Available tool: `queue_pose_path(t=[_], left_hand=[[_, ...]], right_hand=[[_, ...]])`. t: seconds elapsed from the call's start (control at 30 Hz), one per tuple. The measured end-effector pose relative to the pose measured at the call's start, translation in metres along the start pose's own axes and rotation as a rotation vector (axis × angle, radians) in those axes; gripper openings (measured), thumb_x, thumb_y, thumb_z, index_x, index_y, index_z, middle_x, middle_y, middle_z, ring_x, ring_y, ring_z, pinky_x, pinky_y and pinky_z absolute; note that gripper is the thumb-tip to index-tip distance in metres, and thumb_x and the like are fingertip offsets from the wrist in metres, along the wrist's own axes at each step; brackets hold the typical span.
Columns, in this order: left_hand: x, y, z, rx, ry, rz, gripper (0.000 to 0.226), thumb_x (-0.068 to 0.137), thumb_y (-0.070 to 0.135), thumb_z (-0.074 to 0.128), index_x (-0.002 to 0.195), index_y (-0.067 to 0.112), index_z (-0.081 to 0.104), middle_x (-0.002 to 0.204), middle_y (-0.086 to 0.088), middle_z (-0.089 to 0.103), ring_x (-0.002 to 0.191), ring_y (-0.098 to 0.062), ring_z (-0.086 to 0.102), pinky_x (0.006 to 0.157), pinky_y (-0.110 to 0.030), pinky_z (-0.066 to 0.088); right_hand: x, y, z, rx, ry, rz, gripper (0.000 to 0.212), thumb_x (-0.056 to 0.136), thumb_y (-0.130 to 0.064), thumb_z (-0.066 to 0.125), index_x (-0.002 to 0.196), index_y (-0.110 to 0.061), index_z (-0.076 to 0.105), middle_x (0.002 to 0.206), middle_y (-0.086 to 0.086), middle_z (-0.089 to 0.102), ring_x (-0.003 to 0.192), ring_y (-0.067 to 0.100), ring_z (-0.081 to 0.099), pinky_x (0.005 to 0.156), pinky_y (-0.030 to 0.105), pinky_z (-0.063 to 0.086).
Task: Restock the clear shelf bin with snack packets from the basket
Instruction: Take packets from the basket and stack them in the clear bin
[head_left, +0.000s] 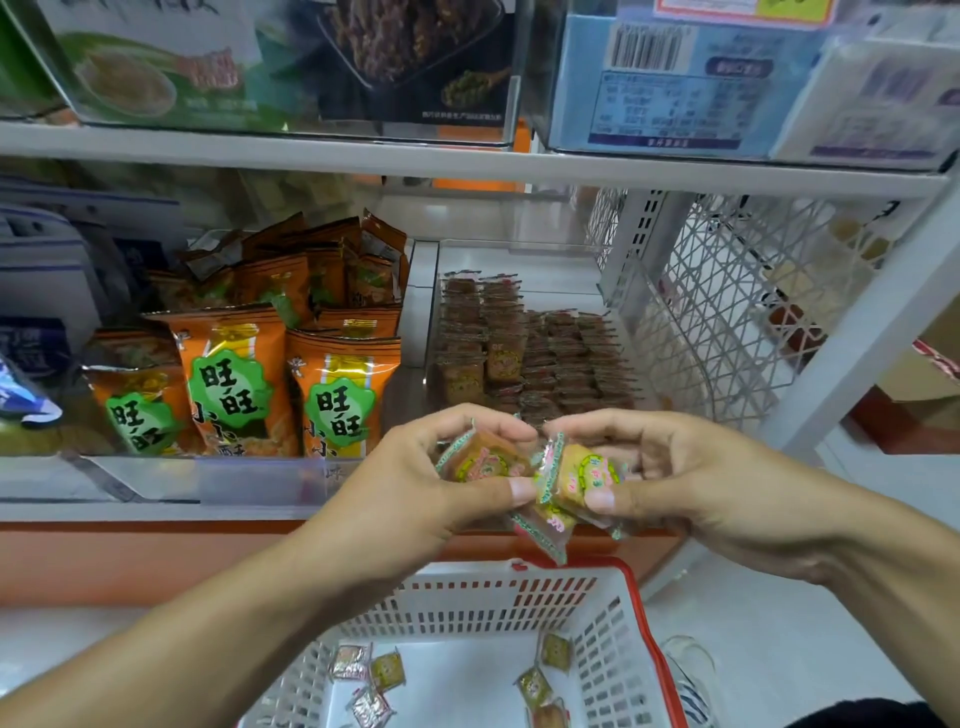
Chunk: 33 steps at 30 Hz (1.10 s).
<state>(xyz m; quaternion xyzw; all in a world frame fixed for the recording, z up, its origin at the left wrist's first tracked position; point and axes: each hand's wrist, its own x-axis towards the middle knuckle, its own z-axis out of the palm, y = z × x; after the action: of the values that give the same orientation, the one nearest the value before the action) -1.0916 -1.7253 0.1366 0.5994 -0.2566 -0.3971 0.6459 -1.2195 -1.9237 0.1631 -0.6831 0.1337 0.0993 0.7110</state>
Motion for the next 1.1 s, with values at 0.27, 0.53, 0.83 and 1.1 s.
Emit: queue_pose_path(t=[0.27,0.53,0.83,1.1], left_hand=[[0.004,0.002,0.005,-0.514,0.261,-0.151,0.024,0.077,0.018,0.076,0.099,0.010,0.081,0.109,-0.018,0.074,0.095,-0.034,0.077,0.070,-0.033,0.064],[0.007,0.003,0.001,-0.658,0.249,-0.166,0.030,0.098,0.025,0.056,0.111,0.010,0.078,0.116,-0.026,0.073,0.106,-0.042,0.072,0.081,-0.051,0.063],[0.004,0.005,0.012,-0.564,0.213,0.059,0.035,0.083,0.017,0.062,0.116,0.010,0.072,0.127,-0.013,0.072,0.103,-0.030,0.073,0.084,-0.045,0.061],[0.006,0.006,0.003,-0.520,0.169,0.078,0.041,0.080,0.003,0.056,0.114,0.014,0.076,0.128,-0.013,0.071,0.123,-0.035,0.065,0.107,-0.050,0.049]], right_hand=[[-0.002,0.002,0.006,0.070,-0.135,0.129,0.044,0.082,0.005,0.072,0.124,-0.007,0.067,0.126,0.026,0.066,0.099,0.028,0.066,0.082,0.032,0.061],[0.002,0.000,0.014,0.121,0.075,-0.123,0.045,0.077,-0.012,0.079,0.120,-0.012,0.063,0.118,0.018,0.071,0.100,0.026,0.069,0.081,0.034,0.059],[0.013,0.017,0.057,0.767,0.013,0.010,0.040,0.078,-0.004,0.074,0.118,0.001,0.071,0.125,0.027,0.067,0.118,0.036,0.066,0.080,0.034,0.062],[0.017,0.008,0.050,0.832,-0.048,-0.060,0.039,0.089,-0.001,0.058,0.128,0.003,0.064,0.130,0.028,0.063,0.114,0.037,0.067,0.093,0.042,0.058]])
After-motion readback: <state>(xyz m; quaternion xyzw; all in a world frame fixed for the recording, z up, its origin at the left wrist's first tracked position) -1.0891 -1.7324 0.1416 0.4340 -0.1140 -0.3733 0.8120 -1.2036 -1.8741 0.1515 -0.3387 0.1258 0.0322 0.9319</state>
